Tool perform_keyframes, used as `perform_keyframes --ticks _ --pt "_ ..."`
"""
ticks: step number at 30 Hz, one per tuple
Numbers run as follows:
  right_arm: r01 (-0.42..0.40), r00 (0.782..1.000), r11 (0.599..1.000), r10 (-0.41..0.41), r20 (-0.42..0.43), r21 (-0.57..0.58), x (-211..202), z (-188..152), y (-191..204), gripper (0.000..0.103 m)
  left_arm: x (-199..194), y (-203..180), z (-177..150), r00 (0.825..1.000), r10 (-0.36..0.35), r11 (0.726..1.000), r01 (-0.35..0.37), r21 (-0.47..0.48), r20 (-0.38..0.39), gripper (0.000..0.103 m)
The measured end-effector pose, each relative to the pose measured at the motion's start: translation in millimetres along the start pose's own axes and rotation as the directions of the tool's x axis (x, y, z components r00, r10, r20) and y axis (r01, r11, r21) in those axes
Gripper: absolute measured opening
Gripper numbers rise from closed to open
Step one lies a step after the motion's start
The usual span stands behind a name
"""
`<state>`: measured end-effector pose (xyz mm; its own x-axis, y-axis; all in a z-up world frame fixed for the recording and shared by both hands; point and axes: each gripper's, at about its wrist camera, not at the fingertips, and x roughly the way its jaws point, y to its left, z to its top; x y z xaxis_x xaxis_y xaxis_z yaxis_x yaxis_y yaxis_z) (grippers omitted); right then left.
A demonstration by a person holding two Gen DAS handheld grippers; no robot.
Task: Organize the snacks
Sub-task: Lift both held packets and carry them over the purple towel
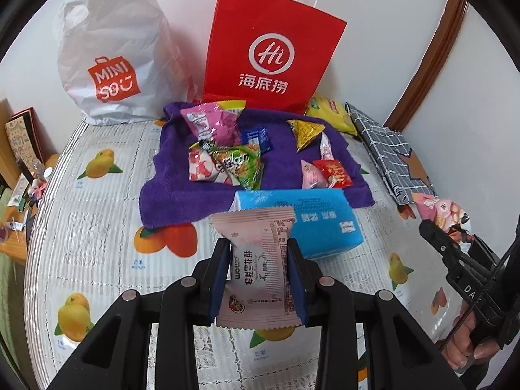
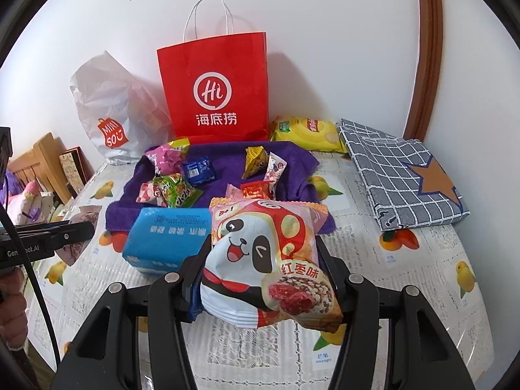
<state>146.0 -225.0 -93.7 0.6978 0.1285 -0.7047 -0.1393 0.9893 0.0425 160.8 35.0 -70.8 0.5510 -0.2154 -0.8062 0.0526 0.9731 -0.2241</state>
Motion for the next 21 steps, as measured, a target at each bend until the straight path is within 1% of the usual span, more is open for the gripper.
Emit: perform_keyframes --ticks 21 --pt "0.008 1.0 1.0 -0.008 0.022 0.001 19.6 47.1 0.9 0.055 1.4 -3.3 49.2 0.998 0.037 0.999 -0.037 0.013 0.051 0.033"
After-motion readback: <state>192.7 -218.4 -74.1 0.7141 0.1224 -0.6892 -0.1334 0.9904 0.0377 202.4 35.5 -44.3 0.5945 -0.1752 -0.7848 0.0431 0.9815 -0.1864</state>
